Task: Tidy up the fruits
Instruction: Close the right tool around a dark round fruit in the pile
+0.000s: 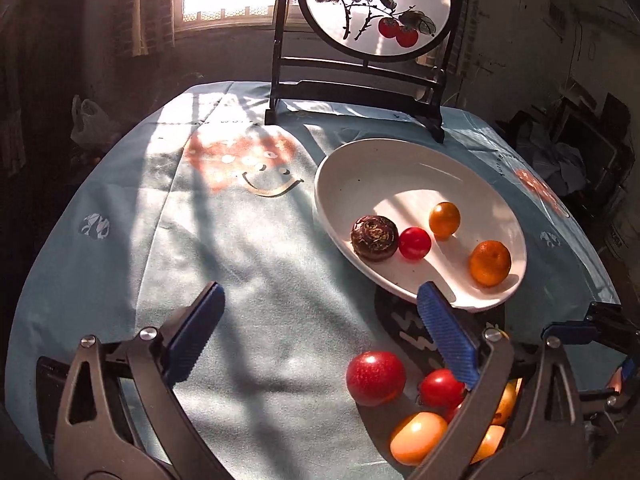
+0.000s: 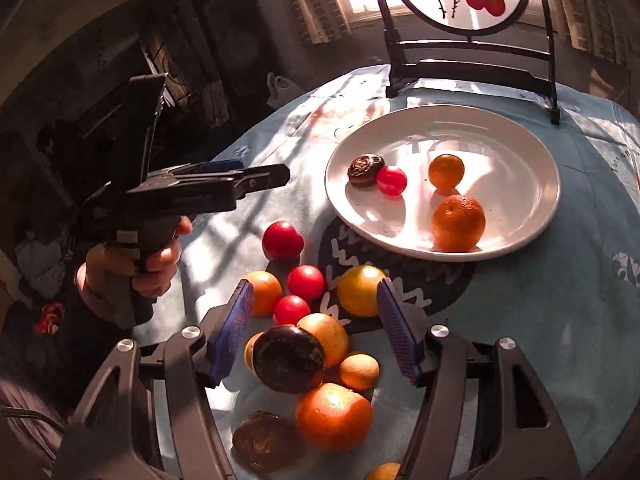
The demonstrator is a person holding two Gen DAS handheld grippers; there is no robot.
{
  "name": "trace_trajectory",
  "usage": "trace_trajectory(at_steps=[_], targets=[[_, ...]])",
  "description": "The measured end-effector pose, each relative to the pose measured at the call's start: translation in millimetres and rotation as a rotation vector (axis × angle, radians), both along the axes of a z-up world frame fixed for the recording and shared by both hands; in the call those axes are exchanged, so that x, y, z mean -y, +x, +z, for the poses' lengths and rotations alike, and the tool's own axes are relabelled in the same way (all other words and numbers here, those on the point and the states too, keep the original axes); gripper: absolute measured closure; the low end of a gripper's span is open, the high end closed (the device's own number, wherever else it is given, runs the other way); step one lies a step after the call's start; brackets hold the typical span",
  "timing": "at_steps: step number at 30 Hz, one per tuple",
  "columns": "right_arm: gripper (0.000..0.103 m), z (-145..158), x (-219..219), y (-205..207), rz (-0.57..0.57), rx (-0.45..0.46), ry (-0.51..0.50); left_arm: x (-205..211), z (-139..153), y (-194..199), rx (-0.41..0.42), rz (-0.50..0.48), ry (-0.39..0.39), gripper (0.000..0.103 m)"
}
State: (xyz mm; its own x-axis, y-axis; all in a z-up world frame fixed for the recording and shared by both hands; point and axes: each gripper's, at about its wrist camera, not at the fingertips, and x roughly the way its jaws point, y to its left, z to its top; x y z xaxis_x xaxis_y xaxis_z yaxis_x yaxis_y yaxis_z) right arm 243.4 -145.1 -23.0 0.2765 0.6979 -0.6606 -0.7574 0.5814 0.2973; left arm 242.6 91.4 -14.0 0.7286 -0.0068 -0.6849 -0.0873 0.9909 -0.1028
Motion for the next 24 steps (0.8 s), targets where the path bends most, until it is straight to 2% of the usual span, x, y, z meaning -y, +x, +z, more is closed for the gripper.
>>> trace_trajectory(at_steps=[7, 16, 20, 24], targets=[[0.039, -7, -8, -28, 0.068, 0.036, -0.054, 3, 0, -14, 0.025, 0.009, 0.088, 0.005], [0.039, -19, -17, -32, 0.065, 0.064, -0.136, 3, -2, -16, 0.02, 0.01, 0.096, 0.005], [0.05, -24, -20, -29, 0.063, 0.049, -0.145, -1, -3, -16, 0.013, 0.016, 0.082, 0.005], [0.054, -23, -19, -29, 0.059, 0.053, -0.136, -4, -6, -14, -0.004, 0.024, 0.065, 0.005]])
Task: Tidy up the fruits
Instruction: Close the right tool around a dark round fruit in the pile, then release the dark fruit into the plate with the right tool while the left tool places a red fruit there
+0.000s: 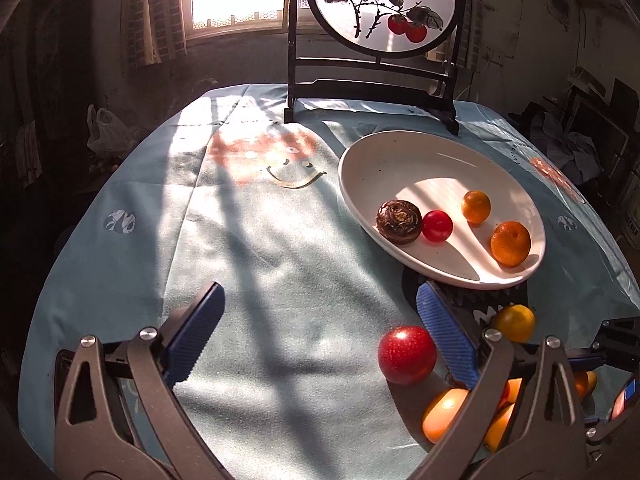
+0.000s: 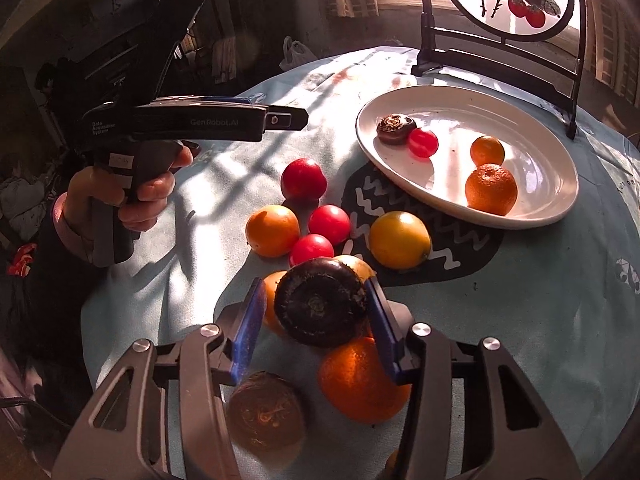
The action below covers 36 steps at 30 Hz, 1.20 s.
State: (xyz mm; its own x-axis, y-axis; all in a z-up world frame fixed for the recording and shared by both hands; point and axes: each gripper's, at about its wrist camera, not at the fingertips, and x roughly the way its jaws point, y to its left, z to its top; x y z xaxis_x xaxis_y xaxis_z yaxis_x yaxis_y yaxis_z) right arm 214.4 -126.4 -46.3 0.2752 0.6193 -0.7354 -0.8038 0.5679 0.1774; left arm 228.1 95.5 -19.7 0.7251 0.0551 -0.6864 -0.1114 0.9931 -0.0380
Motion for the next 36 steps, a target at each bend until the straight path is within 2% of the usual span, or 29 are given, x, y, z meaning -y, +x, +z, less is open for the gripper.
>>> trace_trajectory(at_steps=[1, 7, 11, 15, 17, 20, 32, 36], targets=[[0.059, 1, 1, 0, -0.003, 0.002, 0.008, -1, -1, 0, -0.002, 0.001, -0.004, 0.005], [0.059, 17, 28, 18, -0.099, -0.053, 0.173, -3, -7, 0, -0.031, -0.018, -0.038, 0.005], [0.059, 21, 47, 35, -0.218, -0.088, 0.247, 2, -19, 2, -0.092, -0.091, -0.107, 0.007], [0.059, 17, 53, 45, -0.279, -0.118, 0.25, 12, -26, 3, -0.116, -0.144, -0.113, 0.019], [0.059, 17, 53, 44, -0.282, -0.113, 0.242, 15, -29, 4, -0.128, -0.17, -0.124, 0.029], [0.059, 16, 53, 43, -0.28, -0.11, 0.239, 19, -33, 5, -0.146, -0.196, -0.141, 0.036], [0.059, 16, 52, 40, -0.28, -0.106, 0.237, 33, -45, 9, -0.193, -0.249, -0.121, 0.043], [0.059, 16, 52, 40, -0.28, -0.104, 0.236, 34, -44, 10, -0.188, -0.272, -0.133, 0.058]])
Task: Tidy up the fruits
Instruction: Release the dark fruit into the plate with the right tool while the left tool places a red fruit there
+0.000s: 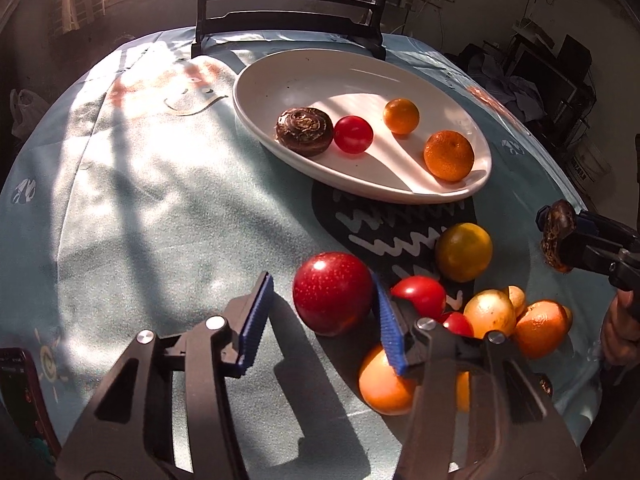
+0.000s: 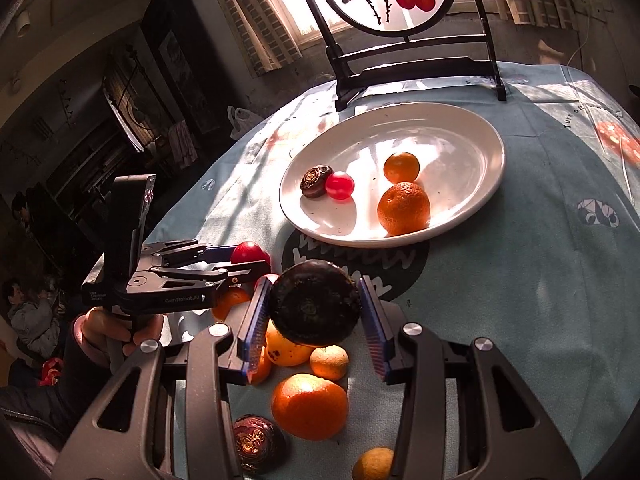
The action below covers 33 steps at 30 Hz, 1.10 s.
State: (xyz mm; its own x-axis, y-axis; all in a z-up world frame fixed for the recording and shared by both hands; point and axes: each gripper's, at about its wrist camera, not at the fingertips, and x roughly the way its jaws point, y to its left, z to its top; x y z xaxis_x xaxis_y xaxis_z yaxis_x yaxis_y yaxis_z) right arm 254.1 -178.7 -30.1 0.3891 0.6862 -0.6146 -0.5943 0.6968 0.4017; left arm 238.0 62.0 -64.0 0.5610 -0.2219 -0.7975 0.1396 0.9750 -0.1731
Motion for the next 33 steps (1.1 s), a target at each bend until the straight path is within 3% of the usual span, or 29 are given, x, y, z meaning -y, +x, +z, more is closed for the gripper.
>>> trace_trajectory(at_steps=[2, 10, 16, 21, 31, 32, 33], targets=[[0.059, 0, 0, 0, 0.0, 0.001, -0.002, 1, 1, 0, 0.002, -0.014, -0.01, 0.064], [0.059, 0, 1, -1, -0.004, 0.002, -0.002, 0, 3, -3, 0.015, 0.005, -0.003, 0.065], [0.059, 6, 10, 10, -0.093, 0.063, 0.049, 0, 30, -2, 0.118, 0.036, -0.044, 0.065], [0.059, 8, 21, 47, -0.243, 0.067, 0.093, 14, 53, 25, 0.185, 0.041, -0.047, 0.065], [0.059, -12, 19, 116, -0.32, -0.006, 0.076, 39, 45, 92, 0.152, 0.041, 0.025, 0.065], [0.058, -13, 19, 118, -0.319, -0.007, 0.071, 39, 44, 95, 0.143, 0.047, 0.027, 0.064], [0.056, -14, 19, 119, -0.324, -0.005, 0.064, 38, 44, 96, 0.142, 0.056, 0.03, 0.051]])
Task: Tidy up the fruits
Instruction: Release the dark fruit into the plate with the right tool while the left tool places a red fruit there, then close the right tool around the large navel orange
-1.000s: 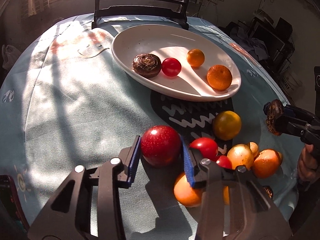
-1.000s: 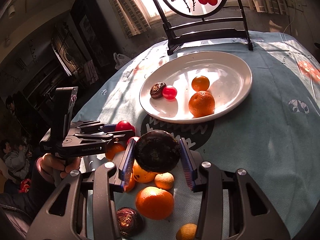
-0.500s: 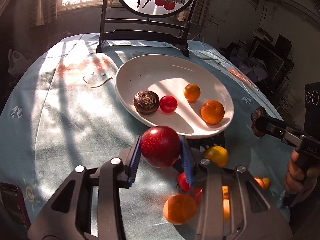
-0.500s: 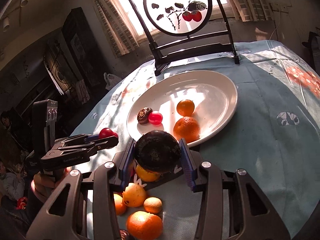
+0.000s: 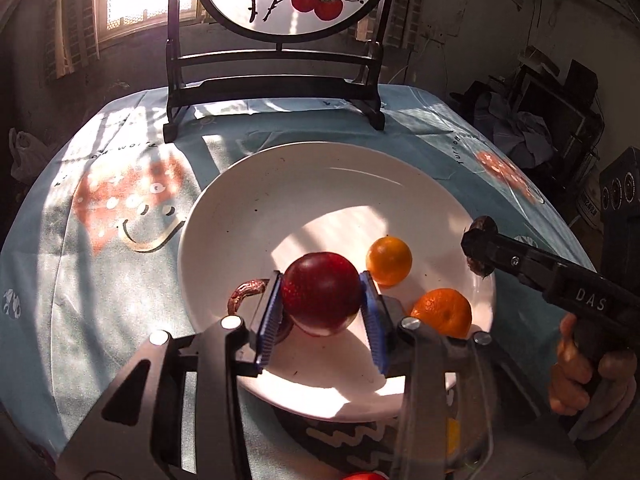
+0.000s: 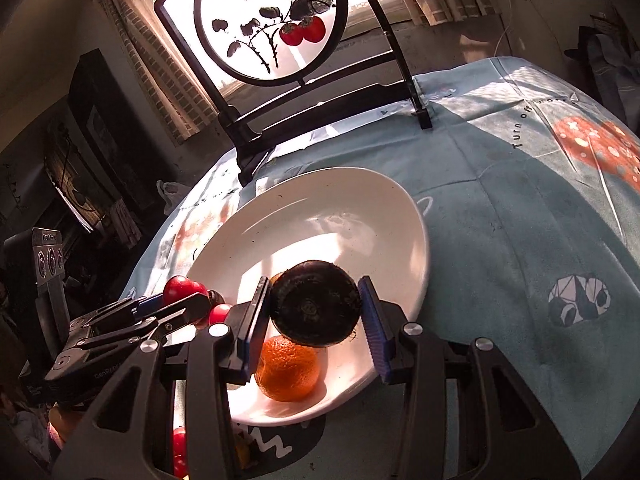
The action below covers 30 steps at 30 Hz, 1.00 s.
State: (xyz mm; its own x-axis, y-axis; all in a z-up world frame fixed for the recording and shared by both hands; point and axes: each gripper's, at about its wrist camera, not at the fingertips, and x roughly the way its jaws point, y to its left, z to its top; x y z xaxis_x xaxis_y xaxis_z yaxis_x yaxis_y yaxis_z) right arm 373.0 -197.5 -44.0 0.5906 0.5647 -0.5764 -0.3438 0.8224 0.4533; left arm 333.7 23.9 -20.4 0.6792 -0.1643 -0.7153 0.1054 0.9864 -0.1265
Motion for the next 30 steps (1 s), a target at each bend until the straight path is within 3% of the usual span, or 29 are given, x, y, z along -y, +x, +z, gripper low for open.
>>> trace_trajectory(at_steps=[1, 2, 5, 9, 13, 18, 24, 30], targets=[[0.043, 1, 0, -1, -0.007, 0.0, -0.007, -1, 2, -3, 0.015, 0.01, 0.004, 0.037], [0.028, 3, 1, -4, -0.015, 0.0, -0.01, -3, 8, -11, 0.053, 0.028, 0.014, 0.016], [0.026, 17, 5, -23, 0.02, 0.05, 0.027, -10, 25, -34, 0.147, 0.065, 0.061, 0.005], [0.026, 29, 0, -53, 0.091, 0.104, -0.003, -28, 32, -60, 0.166, 0.102, 0.028, 0.003], [0.026, 25, -9, -84, 0.206, 0.075, -0.033, -48, 24, -77, 0.128, 0.148, -0.018, 0.003], [0.026, 17, -11, -114, 0.237, 0.035, -0.048, -66, 11, -91, 0.084, 0.202, -0.061, 0.003], [0.026, 1, -8, -132, 0.287, -0.069, -0.045, -68, 4, -102, 0.07, 0.224, -0.014, 0.003], [0.026, -8, -18, -147, 0.38, -0.111, -0.103, -65, 3, -112, 0.078, 0.216, 0.037, 0.003]])
